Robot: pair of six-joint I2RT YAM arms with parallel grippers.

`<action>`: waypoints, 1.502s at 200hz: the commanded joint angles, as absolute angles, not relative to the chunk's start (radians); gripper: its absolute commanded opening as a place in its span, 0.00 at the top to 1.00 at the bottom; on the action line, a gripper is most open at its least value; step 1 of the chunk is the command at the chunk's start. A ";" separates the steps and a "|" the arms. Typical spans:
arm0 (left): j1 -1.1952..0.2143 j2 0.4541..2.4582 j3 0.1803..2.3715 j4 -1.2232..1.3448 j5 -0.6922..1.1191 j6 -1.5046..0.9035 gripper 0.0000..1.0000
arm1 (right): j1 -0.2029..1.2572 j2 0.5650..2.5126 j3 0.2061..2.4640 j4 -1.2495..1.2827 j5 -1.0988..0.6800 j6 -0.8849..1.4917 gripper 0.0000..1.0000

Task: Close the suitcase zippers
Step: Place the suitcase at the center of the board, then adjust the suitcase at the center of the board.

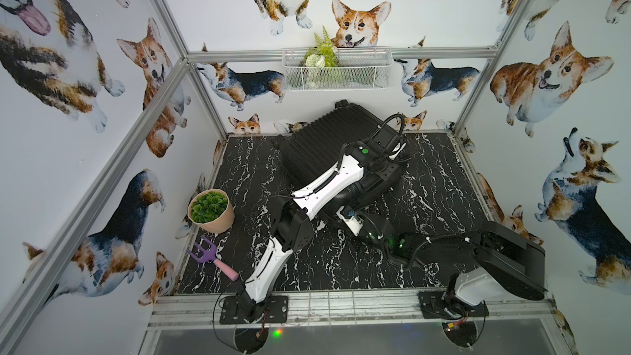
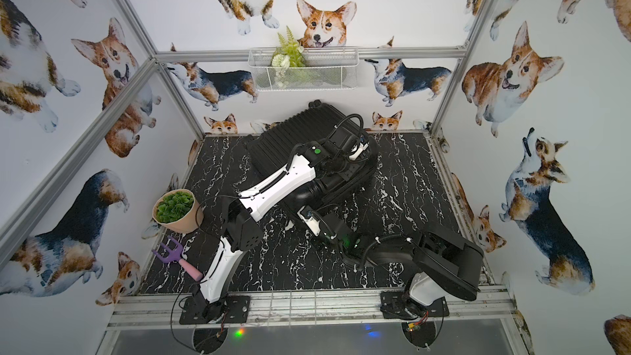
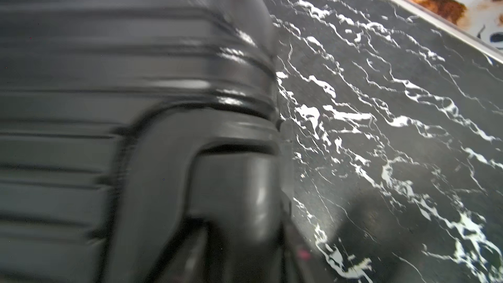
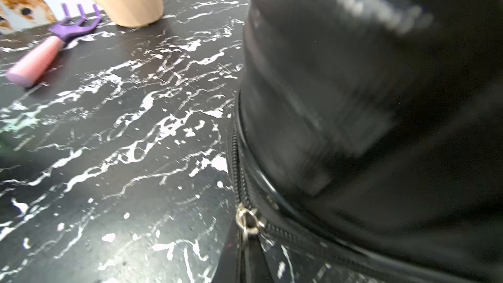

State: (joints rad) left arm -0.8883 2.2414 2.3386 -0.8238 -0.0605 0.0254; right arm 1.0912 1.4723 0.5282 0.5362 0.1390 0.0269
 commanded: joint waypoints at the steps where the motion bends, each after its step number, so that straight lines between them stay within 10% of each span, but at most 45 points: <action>1: -0.882 2.162 2.342 -0.680 -0.150 0.075 0.34 | 1.084 1.433 0.477 0.597 0.128 -0.002 1.00; 92: -0.831 1.916 2.132 -0.749 -0.173 0.256 0.25 | 0.913 1.227 0.325 0.515 0.154 0.056 1.00; 190: -0.679 1.573 1.647 -0.766 0.359 1.051 0.16 | 0.674 0.985 0.285 0.331 0.089 0.130 1.00; 300: -0.780 1.716 1.663 -0.720 0.324 1.232 0.13 | 0.669 0.975 0.301 0.302 0.016 0.129 1.00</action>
State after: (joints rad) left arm -0.7551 1.6897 1.6520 -0.7578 0.3485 1.1564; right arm 0.6670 0.9848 0.2886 0.2657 0.0650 0.1295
